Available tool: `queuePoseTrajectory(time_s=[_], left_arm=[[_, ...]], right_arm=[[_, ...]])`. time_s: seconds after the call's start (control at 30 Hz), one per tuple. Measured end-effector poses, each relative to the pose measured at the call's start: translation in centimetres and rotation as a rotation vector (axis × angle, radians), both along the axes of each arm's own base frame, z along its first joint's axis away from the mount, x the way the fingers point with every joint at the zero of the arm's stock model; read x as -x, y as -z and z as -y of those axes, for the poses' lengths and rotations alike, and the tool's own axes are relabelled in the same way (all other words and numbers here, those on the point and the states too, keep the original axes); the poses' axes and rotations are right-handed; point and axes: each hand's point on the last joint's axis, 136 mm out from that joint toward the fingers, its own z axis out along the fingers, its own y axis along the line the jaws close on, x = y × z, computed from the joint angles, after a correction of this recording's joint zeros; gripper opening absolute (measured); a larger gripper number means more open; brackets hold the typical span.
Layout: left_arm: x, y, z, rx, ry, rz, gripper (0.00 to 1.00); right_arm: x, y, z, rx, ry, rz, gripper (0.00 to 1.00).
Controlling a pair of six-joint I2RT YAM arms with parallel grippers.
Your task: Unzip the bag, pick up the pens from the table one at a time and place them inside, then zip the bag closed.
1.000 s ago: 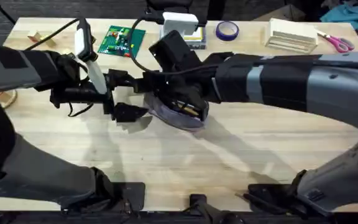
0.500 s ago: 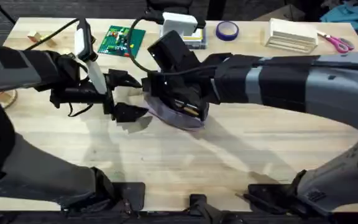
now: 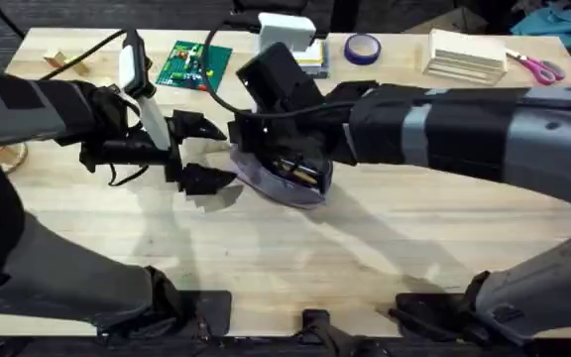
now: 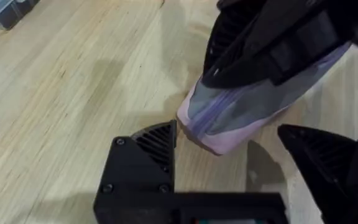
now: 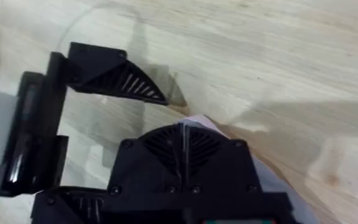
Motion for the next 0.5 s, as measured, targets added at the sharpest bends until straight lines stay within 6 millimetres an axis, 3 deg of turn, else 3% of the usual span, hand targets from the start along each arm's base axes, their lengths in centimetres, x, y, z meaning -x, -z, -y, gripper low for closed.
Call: queuePoseTrajectory(time_s=[0.2, 0.27, 0.5], left_arm=[[0.0, 0.0, 0.0, 0.0, 0.0, 0.0, 0.993], [-0.1, -0.5, 0.2, 0.031, -0.004, 0.012, 0.993], [-0.3, -1.0, 0.4, 0.059, -0.007, 0.022, 0.993]], right_arm=[[0.5, -1.5, 0.6, 0.011, -0.02, 0.019, 0.029], [0.7, -3.2, 0.8, -0.002, -0.031, 0.047, 0.029], [0.8, -3.3, 0.9, 0.005, -0.036, 0.047, 0.029]])
